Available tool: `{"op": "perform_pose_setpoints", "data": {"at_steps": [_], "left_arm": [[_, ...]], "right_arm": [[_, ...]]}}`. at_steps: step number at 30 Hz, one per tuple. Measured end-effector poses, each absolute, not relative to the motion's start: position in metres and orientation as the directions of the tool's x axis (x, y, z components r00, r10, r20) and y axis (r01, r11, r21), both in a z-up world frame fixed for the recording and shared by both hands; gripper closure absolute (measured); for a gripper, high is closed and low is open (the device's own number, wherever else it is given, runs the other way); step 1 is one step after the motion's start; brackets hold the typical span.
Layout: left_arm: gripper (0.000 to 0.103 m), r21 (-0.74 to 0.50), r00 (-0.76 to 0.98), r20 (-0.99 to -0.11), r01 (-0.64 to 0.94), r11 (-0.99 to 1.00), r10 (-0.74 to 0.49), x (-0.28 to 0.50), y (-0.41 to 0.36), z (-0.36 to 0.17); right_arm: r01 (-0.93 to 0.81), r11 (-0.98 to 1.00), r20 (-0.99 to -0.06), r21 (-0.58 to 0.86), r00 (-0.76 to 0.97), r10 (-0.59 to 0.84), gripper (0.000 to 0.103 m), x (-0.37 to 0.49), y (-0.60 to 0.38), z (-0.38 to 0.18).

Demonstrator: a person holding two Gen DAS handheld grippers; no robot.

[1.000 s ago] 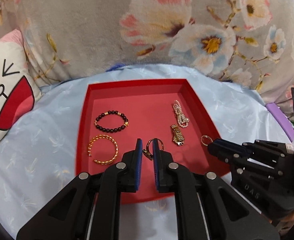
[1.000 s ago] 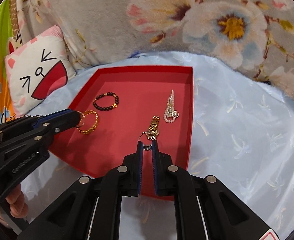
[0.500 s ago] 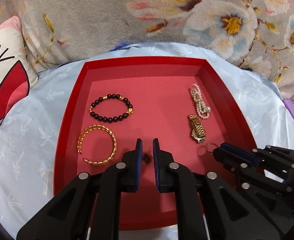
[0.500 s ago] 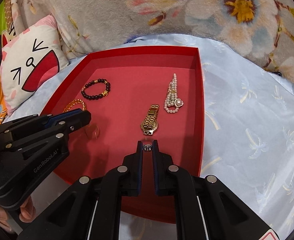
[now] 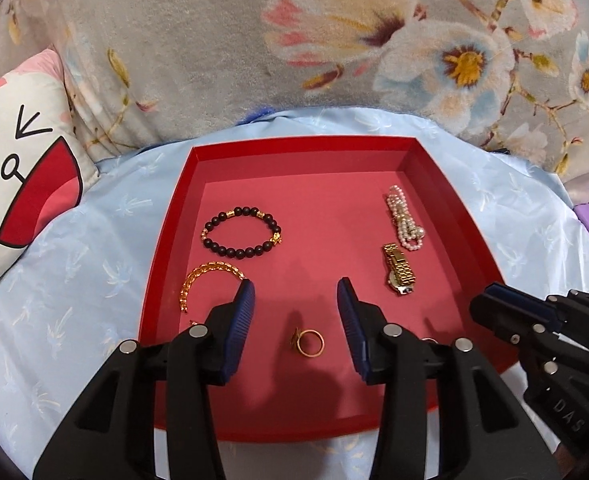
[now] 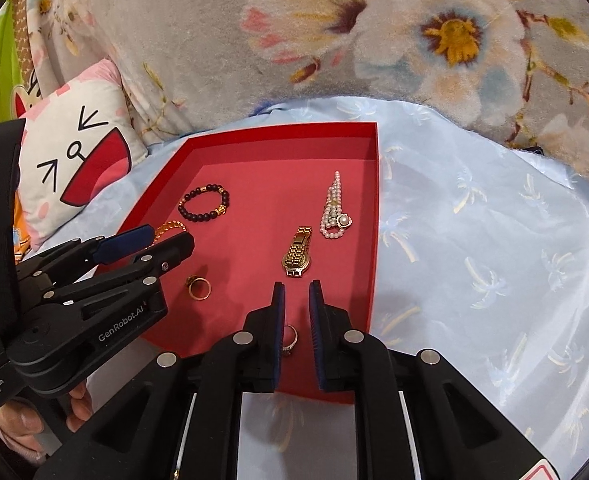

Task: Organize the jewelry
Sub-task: 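Carry both rings into the red box and open both tools, then withdraw both tools and move the right tool toward the gold chain necklace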

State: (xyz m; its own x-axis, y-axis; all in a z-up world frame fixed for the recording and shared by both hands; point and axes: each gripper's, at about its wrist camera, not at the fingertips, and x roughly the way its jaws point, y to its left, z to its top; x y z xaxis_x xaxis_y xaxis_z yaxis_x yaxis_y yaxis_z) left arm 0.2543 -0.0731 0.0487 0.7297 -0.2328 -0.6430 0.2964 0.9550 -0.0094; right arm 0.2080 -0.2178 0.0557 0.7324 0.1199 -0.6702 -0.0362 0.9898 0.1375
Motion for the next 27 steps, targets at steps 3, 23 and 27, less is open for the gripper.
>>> {"op": "perform_pose_setpoints", "data": {"at_steps": [3, 23, 27], "left_arm": [[0.062, -0.013, 0.731, -0.641, 0.296, 0.955, -0.235, 0.245, -0.069, 0.055], [0.055, -0.024, 0.668, -0.707, 0.306, 0.952, -0.233, 0.115, -0.023, 0.02], [0.055, -0.05, 0.643, -0.73, 0.286, 0.957, -0.231, 0.103, -0.012, 0.004]], "right_arm": [[-0.032, 0.99, -0.661, 0.137, 0.741, 0.115, 0.083, 0.195, -0.221, 0.062], [-0.049, 0.984, -0.723, 0.173, 0.672, 0.161, 0.076, 0.058, -0.21, 0.022], [-0.04, 0.978, -0.734, 0.205, 0.655, 0.18, 0.076, 0.042, -0.208, 0.012]]}}
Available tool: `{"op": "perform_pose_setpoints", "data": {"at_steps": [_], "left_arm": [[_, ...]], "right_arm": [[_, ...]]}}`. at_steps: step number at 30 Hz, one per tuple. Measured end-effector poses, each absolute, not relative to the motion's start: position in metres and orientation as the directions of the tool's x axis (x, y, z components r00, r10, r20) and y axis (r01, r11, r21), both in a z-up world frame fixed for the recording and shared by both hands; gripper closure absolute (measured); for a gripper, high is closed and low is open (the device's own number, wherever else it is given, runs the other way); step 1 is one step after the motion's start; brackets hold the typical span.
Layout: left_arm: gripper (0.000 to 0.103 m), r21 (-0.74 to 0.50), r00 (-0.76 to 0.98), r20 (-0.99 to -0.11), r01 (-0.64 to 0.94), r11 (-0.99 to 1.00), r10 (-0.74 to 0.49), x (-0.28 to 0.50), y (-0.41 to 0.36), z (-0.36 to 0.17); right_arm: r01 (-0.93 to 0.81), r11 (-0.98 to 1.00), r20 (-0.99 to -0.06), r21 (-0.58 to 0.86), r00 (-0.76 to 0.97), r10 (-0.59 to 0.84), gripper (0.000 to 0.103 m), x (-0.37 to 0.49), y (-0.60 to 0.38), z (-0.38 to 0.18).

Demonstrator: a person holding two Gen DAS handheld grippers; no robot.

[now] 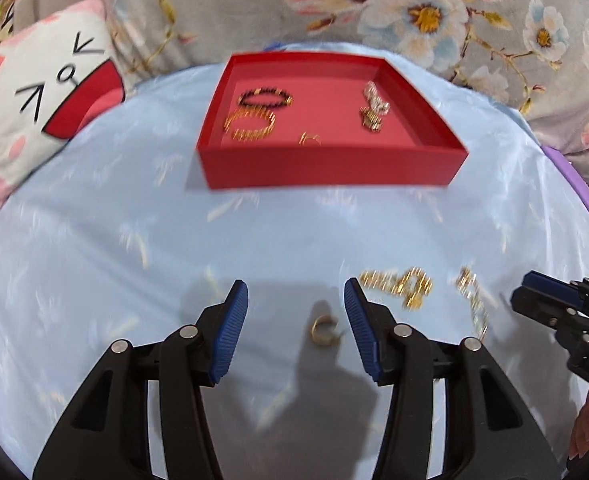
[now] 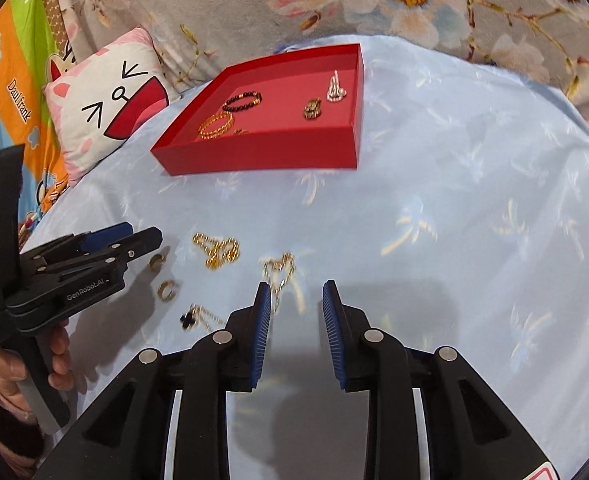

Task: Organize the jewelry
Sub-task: 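Withdraw both tools and move the right tool toward the gold chain necklace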

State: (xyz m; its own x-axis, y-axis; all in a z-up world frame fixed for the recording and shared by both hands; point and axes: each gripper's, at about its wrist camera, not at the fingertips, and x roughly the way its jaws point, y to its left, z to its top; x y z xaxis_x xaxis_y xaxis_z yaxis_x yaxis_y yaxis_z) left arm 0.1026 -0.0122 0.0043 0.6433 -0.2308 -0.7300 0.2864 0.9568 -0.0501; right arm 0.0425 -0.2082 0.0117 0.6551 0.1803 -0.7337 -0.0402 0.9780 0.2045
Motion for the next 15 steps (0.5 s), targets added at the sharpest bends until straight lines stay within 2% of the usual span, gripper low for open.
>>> {"op": "perform_pose_setpoints", "data": {"at_steps": [12, 15], "left_arm": [[0.054, -0.11, 0.615, -0.731, 0.32, 0.941, -0.295, 0.071, -0.001, -0.007], [0.054, -0.106, 0.619, -0.729, 0.321, 0.941, -0.293, 0.069, -0.001, -0.006]], "right_arm": [[-0.054, 0.973, -0.747, 0.224, 0.632, 0.207, 0.074, 0.026, -0.201, -0.004], [-0.07, 0.977, -0.749, 0.202, 0.631, 0.2, 0.067, 0.025, -0.192, -0.005]]}}
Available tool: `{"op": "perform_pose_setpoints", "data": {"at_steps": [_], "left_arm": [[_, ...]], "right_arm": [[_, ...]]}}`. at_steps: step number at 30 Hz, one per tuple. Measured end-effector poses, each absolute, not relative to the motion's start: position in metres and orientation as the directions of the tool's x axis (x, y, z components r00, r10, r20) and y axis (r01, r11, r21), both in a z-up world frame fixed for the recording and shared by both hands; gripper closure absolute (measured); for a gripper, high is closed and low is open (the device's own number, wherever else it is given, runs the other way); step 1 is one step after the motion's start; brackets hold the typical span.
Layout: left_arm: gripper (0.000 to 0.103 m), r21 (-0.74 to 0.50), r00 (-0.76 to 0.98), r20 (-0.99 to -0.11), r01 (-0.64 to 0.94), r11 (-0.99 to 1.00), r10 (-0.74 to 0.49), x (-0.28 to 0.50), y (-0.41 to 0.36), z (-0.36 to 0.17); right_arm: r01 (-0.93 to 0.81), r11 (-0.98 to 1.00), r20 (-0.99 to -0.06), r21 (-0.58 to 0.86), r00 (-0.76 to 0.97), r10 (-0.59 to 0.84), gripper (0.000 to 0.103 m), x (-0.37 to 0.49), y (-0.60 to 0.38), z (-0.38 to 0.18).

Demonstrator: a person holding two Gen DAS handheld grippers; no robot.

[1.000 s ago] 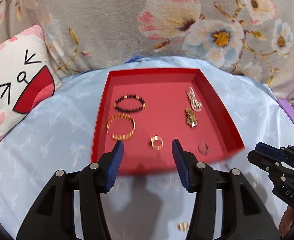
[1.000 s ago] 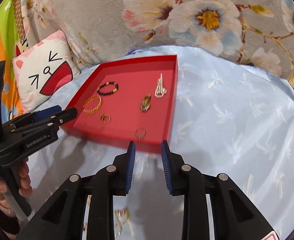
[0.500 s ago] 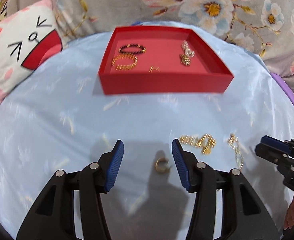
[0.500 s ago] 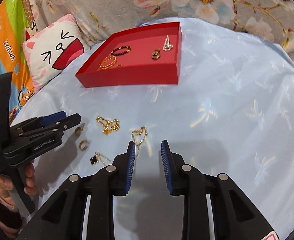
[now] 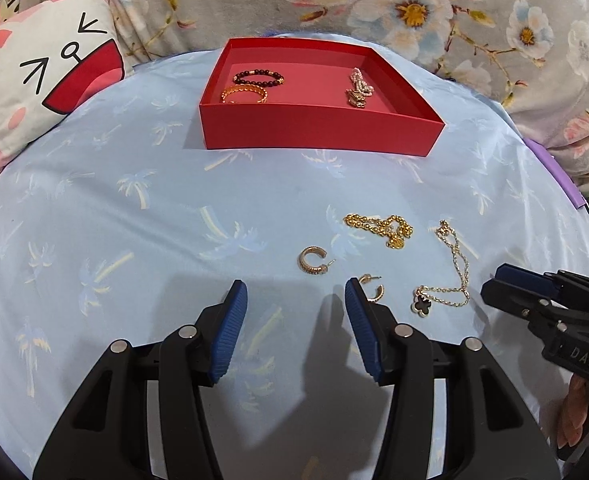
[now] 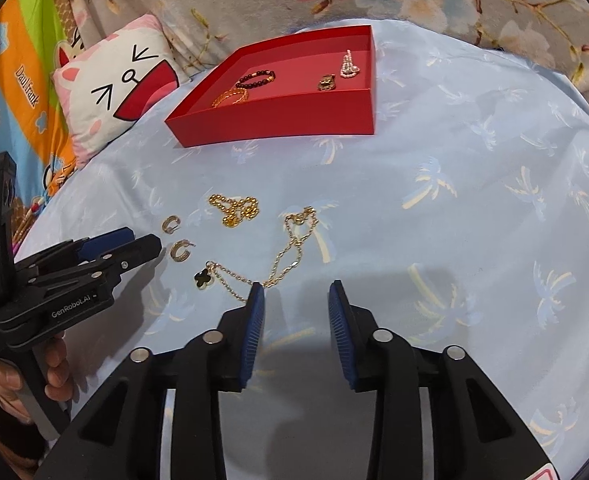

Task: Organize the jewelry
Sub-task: 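Withdraw both tools and move the right tool toward the gold chain necklace, then grasp the gold chain with the black clover charm with the right tool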

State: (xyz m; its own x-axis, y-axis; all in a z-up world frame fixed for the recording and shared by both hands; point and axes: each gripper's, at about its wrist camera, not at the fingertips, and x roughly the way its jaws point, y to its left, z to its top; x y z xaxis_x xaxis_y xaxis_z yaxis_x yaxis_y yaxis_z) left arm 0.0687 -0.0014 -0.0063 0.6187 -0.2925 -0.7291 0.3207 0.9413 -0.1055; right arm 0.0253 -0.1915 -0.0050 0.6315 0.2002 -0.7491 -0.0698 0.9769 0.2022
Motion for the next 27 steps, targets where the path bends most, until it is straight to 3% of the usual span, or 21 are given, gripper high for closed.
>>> {"op": "perform_pose_setpoints", "data": {"at_steps": [8, 15, 24, 27], "left_arm": [[0.047, -0.109, 0.616, -0.734, 0.308, 0.945, -0.286, 0.07, 0.0, -0.007], [0.046, -0.108, 0.616, -0.734, 0.309, 0.945, -0.285, 0.07, 0.0, -0.007], [0.045, -0.11, 0.616, -0.734, 0.308, 0.945, -0.286, 0.07, 0.0, -0.007], [0.045, -0.11, 0.614, -0.735, 0.312, 0.944, -0.288, 0.07, -0.001, -0.007]], "right_arm": [[-0.107, 0.979, -0.75, 0.174, 0.63, 0.202, 0.059, 0.029, -0.172, -0.006], [-0.111, 0.986, -0.752, 0.122, 0.638, 0.164, 0.058, 0.038, -0.16, -0.007], [-0.082, 0.991, -0.757, 0.107, 0.639, 0.135, 0.1, 0.051, -0.17, -0.006], [-0.065, 0.993, -0.757, 0.096, 0.644, 0.115, 0.103, 0.049, -0.175, -0.006]]}}
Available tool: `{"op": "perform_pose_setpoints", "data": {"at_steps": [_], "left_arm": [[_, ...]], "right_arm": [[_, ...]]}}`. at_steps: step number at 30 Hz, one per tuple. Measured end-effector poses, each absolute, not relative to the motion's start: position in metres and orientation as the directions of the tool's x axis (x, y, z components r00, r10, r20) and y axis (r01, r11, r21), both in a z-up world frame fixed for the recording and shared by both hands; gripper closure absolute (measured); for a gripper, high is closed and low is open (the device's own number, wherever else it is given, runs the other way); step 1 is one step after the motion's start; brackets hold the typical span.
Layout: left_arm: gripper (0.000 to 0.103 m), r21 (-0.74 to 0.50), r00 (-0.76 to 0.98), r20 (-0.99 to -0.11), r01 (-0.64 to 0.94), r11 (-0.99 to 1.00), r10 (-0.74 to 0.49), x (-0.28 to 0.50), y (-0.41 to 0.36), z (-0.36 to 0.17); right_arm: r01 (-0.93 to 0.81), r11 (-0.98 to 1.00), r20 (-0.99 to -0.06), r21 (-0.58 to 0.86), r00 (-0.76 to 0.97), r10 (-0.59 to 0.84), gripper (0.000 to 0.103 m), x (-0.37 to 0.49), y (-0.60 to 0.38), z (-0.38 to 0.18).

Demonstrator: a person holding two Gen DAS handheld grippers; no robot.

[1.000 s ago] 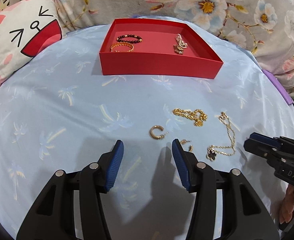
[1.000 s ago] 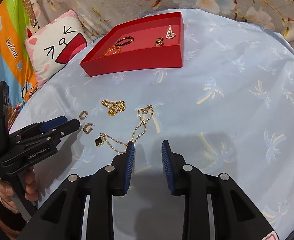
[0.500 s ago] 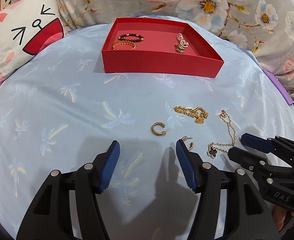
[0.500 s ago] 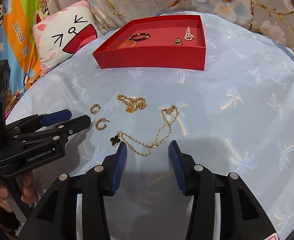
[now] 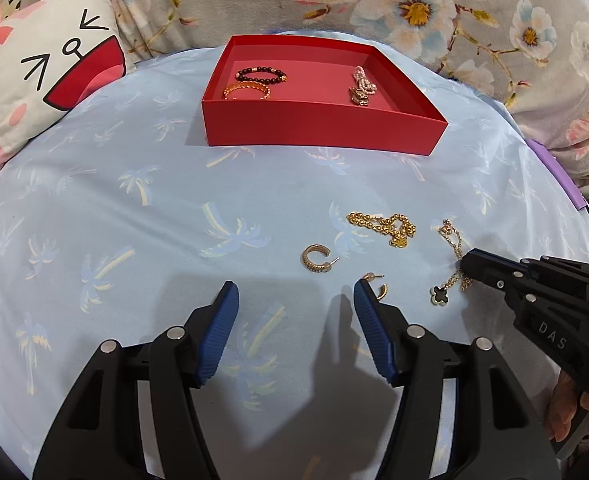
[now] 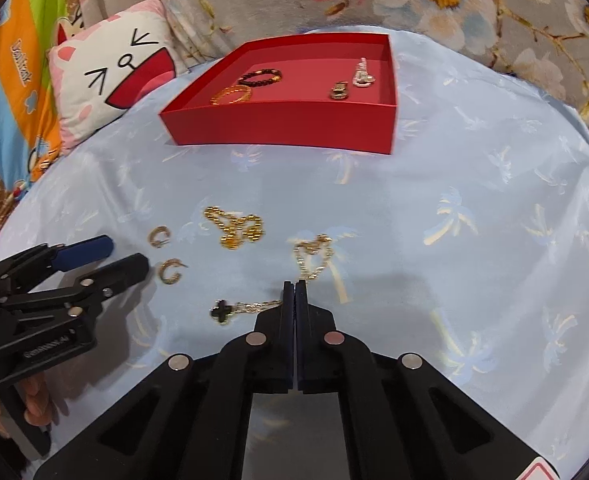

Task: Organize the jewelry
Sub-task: 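Grasp the gold chain with the black clover charm with the right tool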

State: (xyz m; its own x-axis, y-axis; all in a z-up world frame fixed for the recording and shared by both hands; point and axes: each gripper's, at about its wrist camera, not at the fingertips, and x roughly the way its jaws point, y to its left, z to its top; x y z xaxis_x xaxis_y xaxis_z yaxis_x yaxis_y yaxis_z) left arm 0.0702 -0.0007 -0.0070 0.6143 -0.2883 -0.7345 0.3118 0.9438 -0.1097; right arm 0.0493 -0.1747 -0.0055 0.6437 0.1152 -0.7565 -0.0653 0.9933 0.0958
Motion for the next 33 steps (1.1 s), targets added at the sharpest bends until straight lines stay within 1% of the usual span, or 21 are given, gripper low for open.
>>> {"op": "perform_pose_setpoints", "data": {"at_steps": [7, 12, 13, 14, 15, 16, 17, 20, 21, 22, 23, 24, 26, 29, 33], "left_arm": [[0.045, -0.109, 0.581, -0.743, 0.382, 0.918, -0.331, 0.08, -0.022, 0.002], [0.045, -0.095, 0.598, -0.729, 0.395, 0.914, -0.334, 0.084, -0.033, 0.01], [0.045, -0.096, 0.595, -0.73, 0.396, 0.913, -0.335, 0.085, -0.034, 0.009], [0.045, -0.092, 0.591, -0.734, 0.402, 0.911, -0.334, 0.086, -0.036, 0.008], [0.045, -0.085, 0.588, -0.737, 0.408, 0.909, -0.333, 0.087, -0.038, 0.006], [0.045, -0.076, 0.587, -0.74, 0.413, 0.907, -0.329, 0.088, -0.04, 0.005], [0.045, -0.071, 0.588, -0.74, 0.415, 0.907, -0.327, 0.09, -0.041, 0.005], [0.045, -0.067, 0.579, -0.746, 0.425, 0.903, -0.328, 0.096, -0.047, 0.003], [0.045, -0.069, 0.577, -0.747, 0.426, 0.902, -0.33, 0.097, -0.049, 0.003], [0.045, -0.069, 0.577, -0.748, 0.425, 0.903, -0.329, 0.098, -0.05, 0.002], [0.045, -0.07, 0.577, -0.748, 0.423, 0.903, -0.328, 0.098, -0.05, 0.001], [0.045, -0.071, 0.577, -0.748, 0.422, 0.904, -0.328, 0.098, -0.05, 0.0], [0.045, -0.067, 0.575, -0.751, 0.422, 0.904, -0.325, 0.098, -0.05, -0.001], [0.045, -0.062, 0.576, -0.75, 0.428, 0.902, -0.325, 0.099, -0.052, -0.001], [0.045, -0.058, 0.567, -0.753, 0.448, 0.892, -0.334, 0.102, -0.06, -0.001]], "right_arm": [[0.001, 0.988, -0.751, 0.155, 0.65, 0.117, 0.103, 0.047, -0.203, -0.002], [-0.021, 0.984, -0.753, 0.176, 0.641, 0.148, 0.103, 0.048, -0.2, 0.0], [-0.027, 0.984, -0.754, 0.179, 0.638, 0.154, 0.102, 0.049, -0.198, 0.0], [-0.032, 0.984, -0.755, 0.178, 0.637, 0.157, 0.095, 0.05, -0.196, -0.001], [-0.03, 0.985, -0.757, 0.171, 0.635, 0.151, 0.091, 0.05, -0.195, -0.002], [-0.033, 0.985, -0.758, 0.17, 0.634, 0.152, 0.082, 0.051, -0.194, -0.003], [-0.036, 0.985, -0.758, 0.168, 0.634, 0.152, 0.077, 0.052, -0.193, -0.004], [-0.039, 0.99, -0.761, 0.137, 0.636, 0.13, 0.076, 0.055, -0.19, -0.005], [-0.044, 0.992, -0.761, 0.118, 0.638, 0.119, 0.076, 0.056, -0.188, -0.006], [-0.044, 0.995, -0.761, 0.091, 0.642, 0.098, 0.081, 0.056, -0.186, -0.006], [-0.04, 0.997, -0.762, 0.07, 0.642, 0.079, 0.089, 0.057, -0.185, -0.006], [-0.039, 0.997, -0.763, 0.066, 0.642, 0.076, 0.101, 0.057, -0.185, -0.006], [-0.046, 0.996, -0.763, 0.082, 0.639, 0.093, 0.103, 0.058, -0.188, -0.007], [-0.03, 0.997, -0.762, 0.072, 0.644, 0.074, 0.103, 0.056, -0.191, -0.006], [0.008, 0.992, -0.746, 0.129, 0.66, 0.092, 0.103, 0.048, -0.206, 0.0]]}}
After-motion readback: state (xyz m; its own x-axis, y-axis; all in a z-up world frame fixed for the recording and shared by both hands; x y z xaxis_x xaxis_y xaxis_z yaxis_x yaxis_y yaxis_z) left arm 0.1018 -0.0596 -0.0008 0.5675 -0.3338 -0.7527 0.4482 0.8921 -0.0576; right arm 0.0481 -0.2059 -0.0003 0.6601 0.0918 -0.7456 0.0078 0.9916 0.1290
